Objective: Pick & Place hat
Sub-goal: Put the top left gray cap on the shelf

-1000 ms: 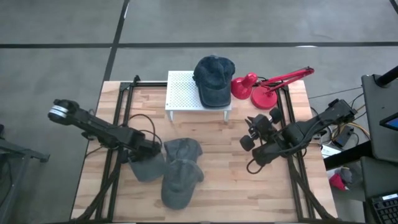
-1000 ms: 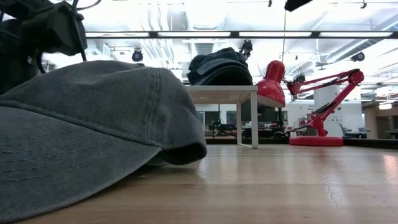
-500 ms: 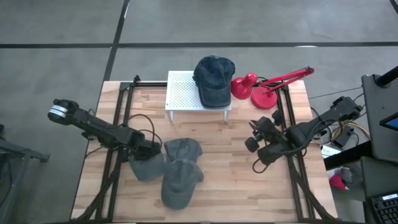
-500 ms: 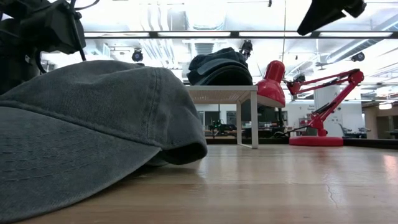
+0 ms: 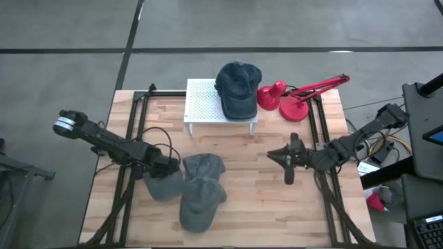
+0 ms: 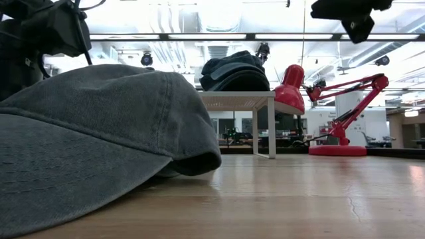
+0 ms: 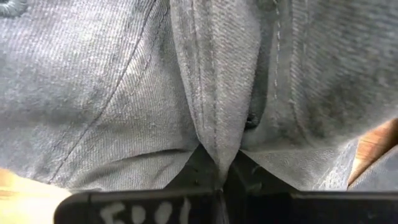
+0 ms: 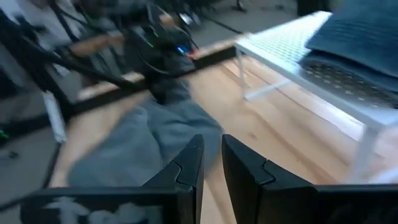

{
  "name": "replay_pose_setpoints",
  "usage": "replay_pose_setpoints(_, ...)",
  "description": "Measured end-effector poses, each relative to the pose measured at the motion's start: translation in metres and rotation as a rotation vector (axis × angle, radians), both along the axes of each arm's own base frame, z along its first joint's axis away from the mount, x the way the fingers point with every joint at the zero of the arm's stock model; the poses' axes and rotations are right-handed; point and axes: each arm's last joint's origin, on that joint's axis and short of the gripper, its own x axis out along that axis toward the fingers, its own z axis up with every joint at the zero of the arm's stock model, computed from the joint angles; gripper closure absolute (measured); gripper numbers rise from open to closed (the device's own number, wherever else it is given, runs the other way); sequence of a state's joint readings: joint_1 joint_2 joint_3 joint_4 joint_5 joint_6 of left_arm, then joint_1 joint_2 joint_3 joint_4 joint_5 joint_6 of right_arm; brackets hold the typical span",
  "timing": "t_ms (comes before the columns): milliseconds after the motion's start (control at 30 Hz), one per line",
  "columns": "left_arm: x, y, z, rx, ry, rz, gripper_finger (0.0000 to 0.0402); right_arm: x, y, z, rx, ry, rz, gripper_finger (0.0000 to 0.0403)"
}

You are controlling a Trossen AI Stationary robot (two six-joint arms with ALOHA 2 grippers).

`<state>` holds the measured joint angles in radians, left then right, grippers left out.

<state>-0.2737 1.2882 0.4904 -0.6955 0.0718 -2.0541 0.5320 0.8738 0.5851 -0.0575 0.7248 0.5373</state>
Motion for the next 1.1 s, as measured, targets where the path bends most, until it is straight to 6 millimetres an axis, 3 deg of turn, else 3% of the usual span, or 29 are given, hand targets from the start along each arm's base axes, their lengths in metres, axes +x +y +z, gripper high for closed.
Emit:
replay_pose_setpoints(233, 0.004, 0.001, 0.007, 0.042, -0.059, -0.043, 0.04, -0.008, -0.005, -0.02, 0.025, -0.066, 0.007, 0.0351)
replay_pose_setpoints(433, 0.007, 0.0, 0.028, 0.084, -0.066, -0.068, 0.0401, -0.01, -0.006, -0.025, 0.017, -0.054, 0.005, 0.0351)
replay_pose_setpoints(700, 0.011, -0.003, 0.08, 0.135, 0.03, -0.135, 0.0401, -0.01, -0.006, -0.026, 0.014, -0.049, 0.004, 0.0351)
replay_pose_setpoints(1100, 0.026, -0.009, 0.155, 0.267, -0.144, -0.14, 0.0401, -0.01, -0.006, -0.026, 0.012, -0.045, 0.004, 0.0351)
